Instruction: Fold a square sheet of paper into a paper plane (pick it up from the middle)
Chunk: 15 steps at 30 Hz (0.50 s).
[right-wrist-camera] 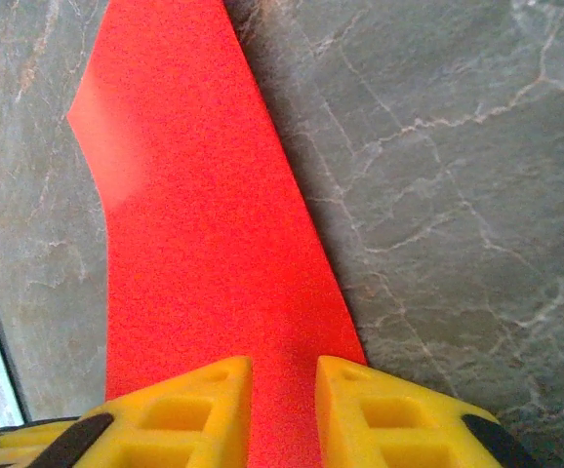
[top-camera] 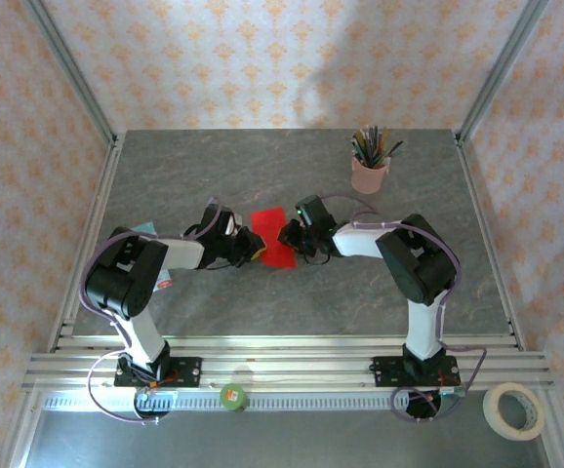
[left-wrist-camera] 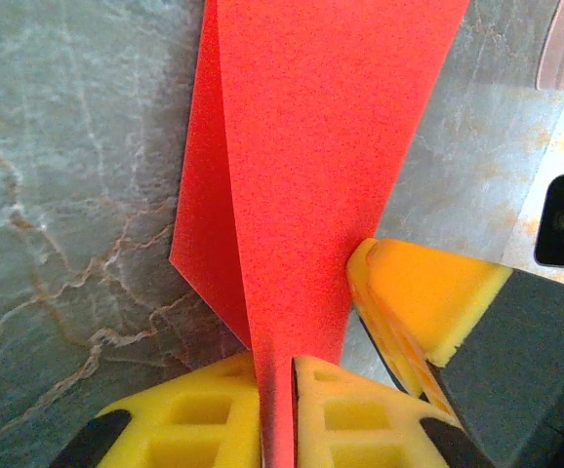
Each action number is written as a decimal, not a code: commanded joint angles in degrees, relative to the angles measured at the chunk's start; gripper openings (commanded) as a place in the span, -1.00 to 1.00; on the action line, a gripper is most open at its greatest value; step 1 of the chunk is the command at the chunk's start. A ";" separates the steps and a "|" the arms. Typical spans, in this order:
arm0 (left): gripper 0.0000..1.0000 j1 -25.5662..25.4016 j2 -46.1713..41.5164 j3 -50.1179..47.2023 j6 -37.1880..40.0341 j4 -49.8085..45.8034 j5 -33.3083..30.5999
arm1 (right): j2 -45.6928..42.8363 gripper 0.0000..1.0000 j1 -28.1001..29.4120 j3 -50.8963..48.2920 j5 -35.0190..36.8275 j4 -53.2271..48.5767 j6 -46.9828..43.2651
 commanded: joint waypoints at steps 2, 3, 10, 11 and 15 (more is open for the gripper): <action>-0.80 0.44 -0.31 -0.77 1.23 0.05 0.69 | -2.67 -0.44 -0.54 -1.54 -1.11 0.95 -2.79; -0.86 0.46 -0.55 -0.76 1.23 0.11 0.66 | -3.42 -0.42 -0.55 -0.97 -1.23 1.05 -4.11; -1.00 0.46 -2.19 -0.64 0.94 -0.51 0.37 | -12.26 0.05 -0.59 -5.51 1.19 8.40 -16.29; -1.00 0.45 -2.34 -0.82 0.60 -0.29 0.47 | -14.33 0.16 -0.59 -7.99 1.73 11.52 -17.66; -1.00 0.45 -2.71 -1.80 -1.93 2.07 1.41 | -20.06 0.31 -0.60 -14.18 4.85 15.90 -24.26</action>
